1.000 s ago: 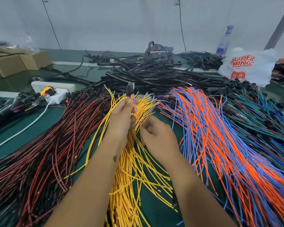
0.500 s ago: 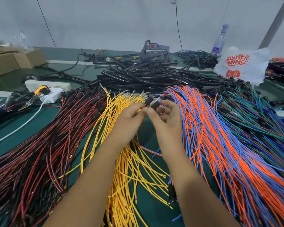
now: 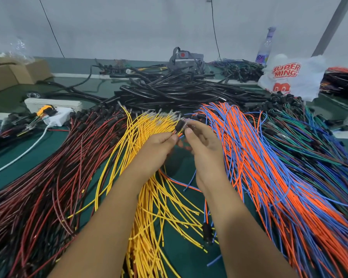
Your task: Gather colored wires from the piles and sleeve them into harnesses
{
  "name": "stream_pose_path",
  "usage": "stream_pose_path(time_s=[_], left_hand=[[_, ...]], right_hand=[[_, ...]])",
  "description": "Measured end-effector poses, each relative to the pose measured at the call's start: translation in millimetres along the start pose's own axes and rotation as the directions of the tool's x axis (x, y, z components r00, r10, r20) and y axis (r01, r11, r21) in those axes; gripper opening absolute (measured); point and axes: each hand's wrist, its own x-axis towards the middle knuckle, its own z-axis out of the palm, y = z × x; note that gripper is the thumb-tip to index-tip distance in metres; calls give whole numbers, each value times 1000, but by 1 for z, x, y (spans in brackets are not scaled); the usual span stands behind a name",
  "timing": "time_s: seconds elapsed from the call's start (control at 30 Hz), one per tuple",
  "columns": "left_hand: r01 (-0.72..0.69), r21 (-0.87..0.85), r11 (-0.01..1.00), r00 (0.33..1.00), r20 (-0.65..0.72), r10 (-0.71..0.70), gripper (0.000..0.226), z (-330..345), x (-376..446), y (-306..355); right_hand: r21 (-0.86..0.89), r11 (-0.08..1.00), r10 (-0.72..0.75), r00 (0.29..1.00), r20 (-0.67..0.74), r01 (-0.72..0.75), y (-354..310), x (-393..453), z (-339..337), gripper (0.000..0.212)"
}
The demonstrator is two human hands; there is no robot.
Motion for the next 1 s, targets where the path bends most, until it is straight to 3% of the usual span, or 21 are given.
stream_pose_path(time_s=[0.13, 0.23, 0.37, 0.4, 0.5, 0.6, 0.67, 0.7, 0.83, 0.93, 1.0], left_hand=[[91, -258, 962, 988, -94, -119, 37, -3, 2, 5], [125, -480, 868, 961, -160, -227, 32, -8, 5, 11], [39, -857, 513, 958, -114, -265, 33, -17, 12, 34], [43, -869, 492, 959, -103, -265, 33, -20, 14, 41], [46, -826, 561, 962, -116, -248, 32, -25, 17, 60], [-1, -931, 365, 973, -86, -215, 34, -33, 18, 78], [-8, -975, 221, 983, -48, -176, 37, -41, 17, 89], [-13, -980, 197, 986, -45, -160, 37, -45, 16, 94], [-108, -946, 306, 982, -149, -115, 37, -70, 14, 110], [-203, -871, 447, 933, -310, -181, 36, -101, 10, 112], [-230, -840, 491, 898, -377, -226, 33, -120, 4, 107]], right_hand=[[-91, 977, 206, 968, 145, -194, 6, -8, 8, 45], [-298, 938, 242, 949, 204, -175, 3, -11, 13, 54], [-333, 920, 313, 900, 304, -208, -10, -17, 23, 54], [-328, 921, 322, 885, 336, -211, -14, -19, 25, 48], [-304, 916, 374, 825, 422, -260, -31, -19, 30, 30], [-278, 923, 377, 765, 521, -266, -53, -17, 34, 11], [-286, 925, 370, 761, 534, -249, -65, -16, 37, 11], [-302, 920, 381, 746, 546, -249, -70, -15, 37, 14], [-510, 843, 500, 599, 625, -172, -79, -20, 28, 23], [-617, 777, 553, 600, 578, -121, -79, -26, 13, 25], [-647, 758, 547, 614, 570, -74, -79, -24, 4, 27]])
